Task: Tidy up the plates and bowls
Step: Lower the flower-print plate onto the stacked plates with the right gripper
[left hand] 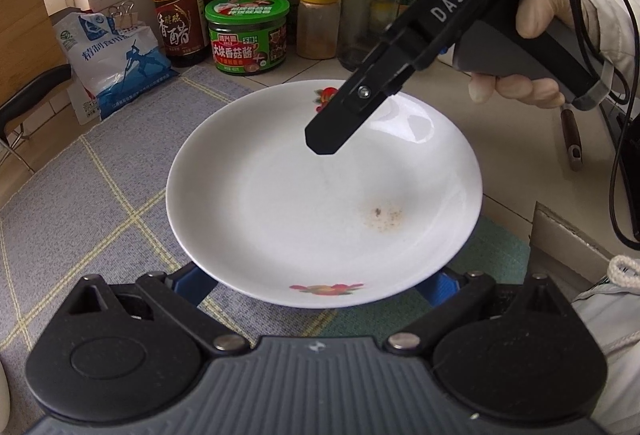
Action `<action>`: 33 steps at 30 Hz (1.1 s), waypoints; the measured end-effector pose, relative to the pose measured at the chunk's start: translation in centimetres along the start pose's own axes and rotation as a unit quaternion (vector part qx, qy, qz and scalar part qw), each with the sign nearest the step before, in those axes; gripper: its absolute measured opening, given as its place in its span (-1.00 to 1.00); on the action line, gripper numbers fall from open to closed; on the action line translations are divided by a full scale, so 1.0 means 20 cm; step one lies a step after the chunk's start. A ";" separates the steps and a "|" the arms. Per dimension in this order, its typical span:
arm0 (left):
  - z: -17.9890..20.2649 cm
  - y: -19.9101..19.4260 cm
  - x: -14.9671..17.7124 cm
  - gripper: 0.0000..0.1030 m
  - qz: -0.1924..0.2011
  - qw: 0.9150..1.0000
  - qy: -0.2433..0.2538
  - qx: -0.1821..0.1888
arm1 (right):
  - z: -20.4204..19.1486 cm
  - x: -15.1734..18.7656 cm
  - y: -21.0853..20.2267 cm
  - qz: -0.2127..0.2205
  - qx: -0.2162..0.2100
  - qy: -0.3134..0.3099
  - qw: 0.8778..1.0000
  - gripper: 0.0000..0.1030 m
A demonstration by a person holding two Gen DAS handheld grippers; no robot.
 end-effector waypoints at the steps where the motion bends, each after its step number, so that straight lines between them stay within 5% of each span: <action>1: 0.00 0.00 0.00 0.97 0.000 1.000 -0.001 0.002 | 0.00 0.00 0.00 0.000 0.001 0.000 1.000 1.00; 33: -0.01 -0.02 -0.01 0.98 0.013 1.000 0.009 0.009 | -0.01 0.05 -0.12 0.015 0.060 0.005 0.998 1.00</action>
Point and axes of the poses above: each gripper's, at about its wrist camera, not at the fingertips, and y roughly the way its jaws point, z to its right, x to its underside, the point moved 6 cm from there along y, roughly the way its jaws point, and after that the axes turned 15 degrees about x, right-handed, at the moved point
